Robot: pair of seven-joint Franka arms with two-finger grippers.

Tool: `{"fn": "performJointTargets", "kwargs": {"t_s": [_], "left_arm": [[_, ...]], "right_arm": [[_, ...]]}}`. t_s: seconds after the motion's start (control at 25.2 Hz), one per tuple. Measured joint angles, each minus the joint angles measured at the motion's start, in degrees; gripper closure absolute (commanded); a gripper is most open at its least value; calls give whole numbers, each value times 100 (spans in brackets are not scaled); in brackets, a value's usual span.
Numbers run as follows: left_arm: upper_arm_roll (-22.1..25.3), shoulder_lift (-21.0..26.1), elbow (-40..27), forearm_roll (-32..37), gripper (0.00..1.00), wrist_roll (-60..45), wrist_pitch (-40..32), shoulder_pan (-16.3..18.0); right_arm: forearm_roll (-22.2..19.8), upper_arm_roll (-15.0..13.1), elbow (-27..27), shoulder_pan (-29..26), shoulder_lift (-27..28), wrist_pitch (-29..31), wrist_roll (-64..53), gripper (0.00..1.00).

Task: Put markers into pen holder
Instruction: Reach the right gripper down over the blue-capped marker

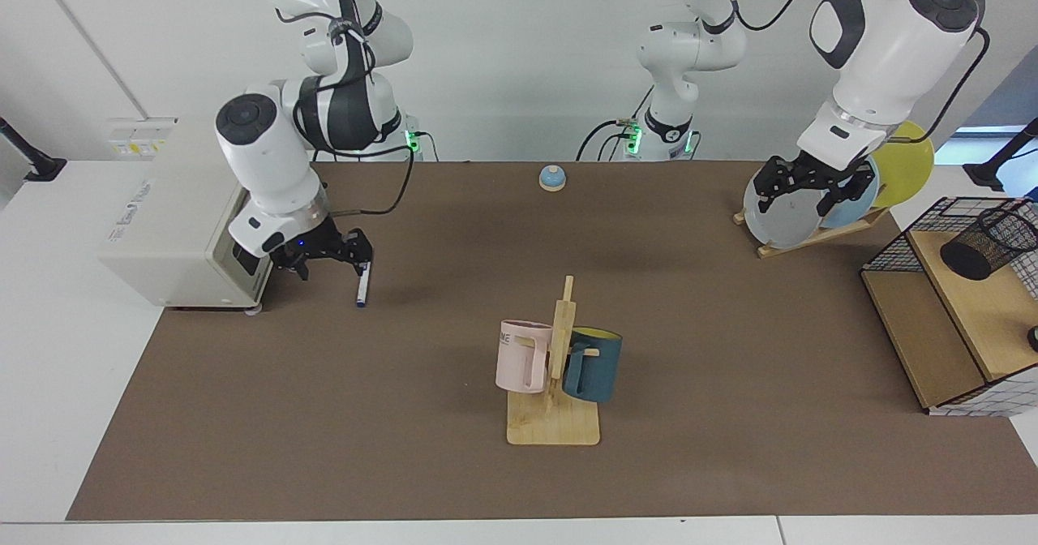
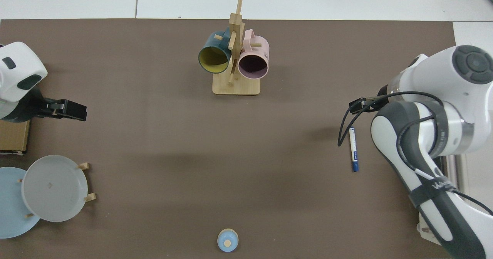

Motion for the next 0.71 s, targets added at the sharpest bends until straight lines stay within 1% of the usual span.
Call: {"fn": "performJointTargets", "kwargs": {"t_s": [0.32,0.4,0.56,0.71], "left_arm": [[0,0,-11,0,0,1,0,0],[0,0,-18,0,0,1,0,0],[0,-6,-29,0,0,1,0,0],[0,-25,-64,0,0,4,3,0]], "right_arm": [[32,-7,-886,45,76,767,273,0],[33,-13,-1047,44,85,846,284,0],[37,-21,-1249,39,213,888,308,0],[99,-34,-1296,20,350,947,381,0]]}}
